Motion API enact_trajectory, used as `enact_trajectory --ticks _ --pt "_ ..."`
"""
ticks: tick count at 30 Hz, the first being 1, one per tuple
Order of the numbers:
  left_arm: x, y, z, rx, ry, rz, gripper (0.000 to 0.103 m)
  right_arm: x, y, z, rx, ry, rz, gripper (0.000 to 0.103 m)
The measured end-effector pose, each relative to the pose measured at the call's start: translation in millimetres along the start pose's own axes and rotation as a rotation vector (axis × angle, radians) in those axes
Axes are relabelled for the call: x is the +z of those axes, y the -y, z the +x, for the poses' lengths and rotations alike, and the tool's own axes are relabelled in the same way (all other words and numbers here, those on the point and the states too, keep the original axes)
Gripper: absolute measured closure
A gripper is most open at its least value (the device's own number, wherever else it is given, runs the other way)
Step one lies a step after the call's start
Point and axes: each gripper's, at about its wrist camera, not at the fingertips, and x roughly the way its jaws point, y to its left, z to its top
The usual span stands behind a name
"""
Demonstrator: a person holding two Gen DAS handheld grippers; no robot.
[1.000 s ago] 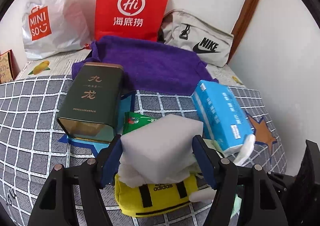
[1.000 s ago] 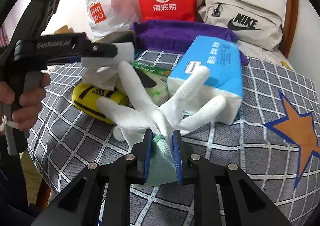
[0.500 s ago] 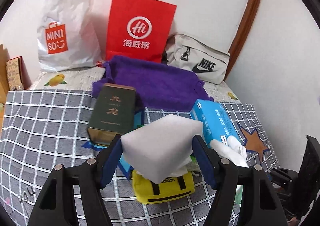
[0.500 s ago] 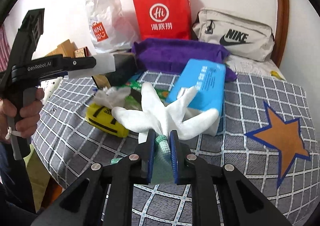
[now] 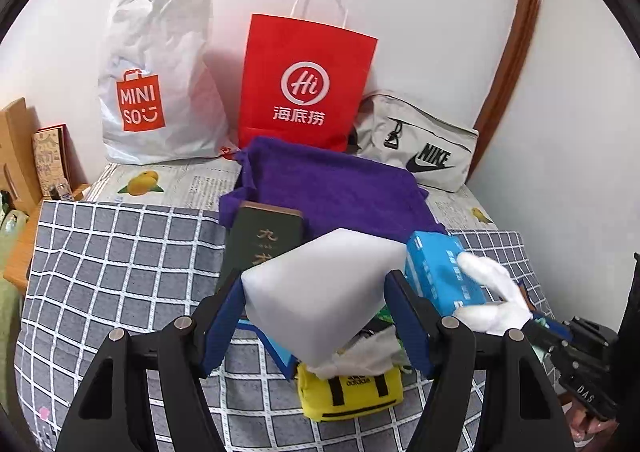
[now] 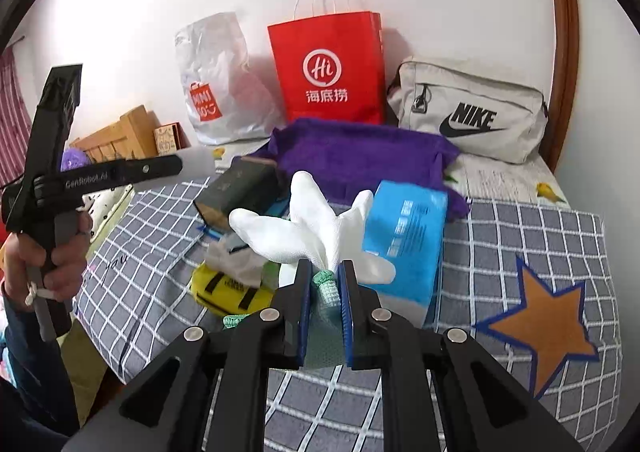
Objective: Organize soft objects
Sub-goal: 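Carry the glove in the right gripper while the left carries the sponge toward the purple towel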
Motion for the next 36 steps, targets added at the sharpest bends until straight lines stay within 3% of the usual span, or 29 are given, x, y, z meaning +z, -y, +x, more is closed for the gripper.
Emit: enact_trajectory --ticks 14,29,36 --pt "45 -16 29 0.056 -0.011 -0.02 0.034 59 26 40 -0.025 0.016 0.028 0.089" --pt "101 -25 118 0.102 -0.071 0.02 0.034 133 72 120 -0.095 0.037 0.035 0.089" --pt "117 -25 158 0.096 -0.098 0.037 0.034 156 88 174 -0.11 -0.009 0.033 0.089"
